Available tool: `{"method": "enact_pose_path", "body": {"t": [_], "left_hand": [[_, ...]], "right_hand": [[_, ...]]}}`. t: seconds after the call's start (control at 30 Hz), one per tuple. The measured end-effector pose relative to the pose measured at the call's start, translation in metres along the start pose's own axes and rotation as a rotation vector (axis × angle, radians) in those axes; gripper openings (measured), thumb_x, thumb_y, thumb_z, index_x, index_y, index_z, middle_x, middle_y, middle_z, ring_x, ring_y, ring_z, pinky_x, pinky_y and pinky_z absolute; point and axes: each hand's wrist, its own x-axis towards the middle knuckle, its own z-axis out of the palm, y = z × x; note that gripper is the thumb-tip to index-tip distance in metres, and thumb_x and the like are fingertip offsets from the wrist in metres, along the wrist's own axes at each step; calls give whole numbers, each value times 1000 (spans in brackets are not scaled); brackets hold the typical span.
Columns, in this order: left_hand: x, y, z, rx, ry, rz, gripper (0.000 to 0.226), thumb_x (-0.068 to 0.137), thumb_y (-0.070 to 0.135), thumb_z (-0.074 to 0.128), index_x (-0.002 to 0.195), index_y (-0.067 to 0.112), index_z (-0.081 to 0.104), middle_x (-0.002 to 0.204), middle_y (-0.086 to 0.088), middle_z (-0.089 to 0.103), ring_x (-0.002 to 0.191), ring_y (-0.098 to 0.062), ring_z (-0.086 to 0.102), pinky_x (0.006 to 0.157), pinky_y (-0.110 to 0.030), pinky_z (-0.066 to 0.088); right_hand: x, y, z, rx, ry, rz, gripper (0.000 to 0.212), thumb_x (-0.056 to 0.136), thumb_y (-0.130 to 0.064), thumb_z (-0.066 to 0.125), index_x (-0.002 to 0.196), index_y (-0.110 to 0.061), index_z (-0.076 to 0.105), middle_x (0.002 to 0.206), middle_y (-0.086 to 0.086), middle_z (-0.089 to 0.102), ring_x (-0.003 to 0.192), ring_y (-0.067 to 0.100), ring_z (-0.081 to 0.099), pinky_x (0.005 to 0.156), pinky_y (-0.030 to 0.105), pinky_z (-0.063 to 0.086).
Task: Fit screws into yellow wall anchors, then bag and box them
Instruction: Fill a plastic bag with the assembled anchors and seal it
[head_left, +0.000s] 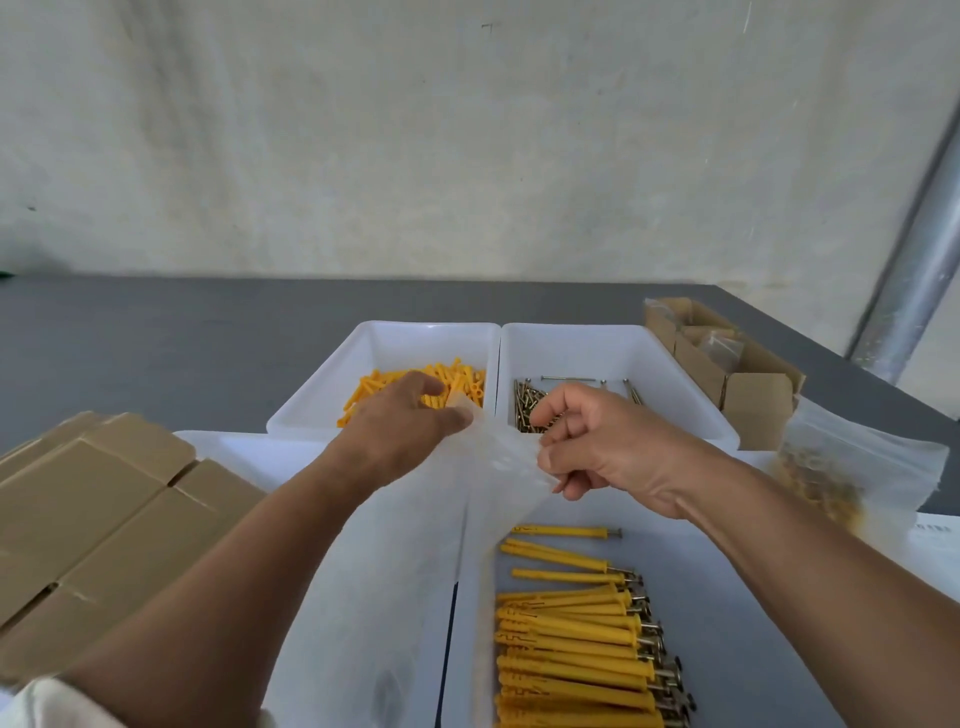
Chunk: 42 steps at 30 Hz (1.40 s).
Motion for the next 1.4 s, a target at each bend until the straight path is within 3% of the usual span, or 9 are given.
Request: {"method": "enact_pose_path", "body": {"t": [0.2,0.33,0.43,0.57,0.67,0.8,0.97,1.07,1.4], "left_hand": [[-4,-3,6,-79,-112,120,14,88,11,62,94,21,69,71,7,57,68,-10,53,64,-23,44],[-6,-1,11,-96,-130,238,19,90,7,62,103,19,69,80,-2,59,76,-12,54,81,-35,51],[-11,0,16,85,20,369,41,86,14,68,124,25,60,89,10,57,81,-3,54,78,-9,43],[-21,5,27,266,220,584,71,74,30,80,137,19,49,115,2,49,103,-11,48,89,-19,38],[-26,10,35,288,317,693,65,72,33,80,128,15,52,106,3,50,89,-2,49,78,-12,36],[-28,14,45,57,259,418,47,82,37,70,117,22,43,78,11,56,75,2,52,62,-8,36],[-17,7,44,-142,113,120,43,82,42,70,112,22,46,79,2,64,75,-13,66,67,-35,54],[-14,5,42,-185,73,85,34,83,28,71,108,23,48,74,1,66,52,-4,64,50,-24,48],[-12,3,40,-390,2,52,20,87,11,61,105,22,58,85,-7,60,54,-8,60,48,-20,48]], "right_hand": [[-2,3,4,-58,-73,88,18,90,-12,64,106,-18,67,76,7,65,62,15,61,59,25,54],[-4,3,6,-103,-130,62,27,91,-22,65,65,-24,71,62,4,60,58,15,55,55,25,51],[-5,3,8,-129,-110,66,24,88,-20,70,64,-19,68,60,1,60,52,12,53,50,22,47],[-1,5,8,-74,-31,84,24,88,-23,71,65,-15,64,55,0,58,46,12,46,46,22,41],[0,6,7,-32,-7,94,25,88,-25,71,67,-15,62,53,-1,58,45,10,45,45,21,39],[0,8,8,-10,-32,77,27,83,-26,76,64,-17,60,55,0,58,45,9,46,46,21,40],[0,9,10,-38,-99,65,25,83,-24,77,64,-19,61,57,0,58,48,10,50,48,21,44],[0,10,11,-55,-124,64,21,85,-29,74,72,-17,63,65,1,61,58,14,56,54,24,49],[5,15,10,-319,125,-153,18,90,-11,66,89,-22,51,72,6,68,52,13,61,49,23,51]]}}
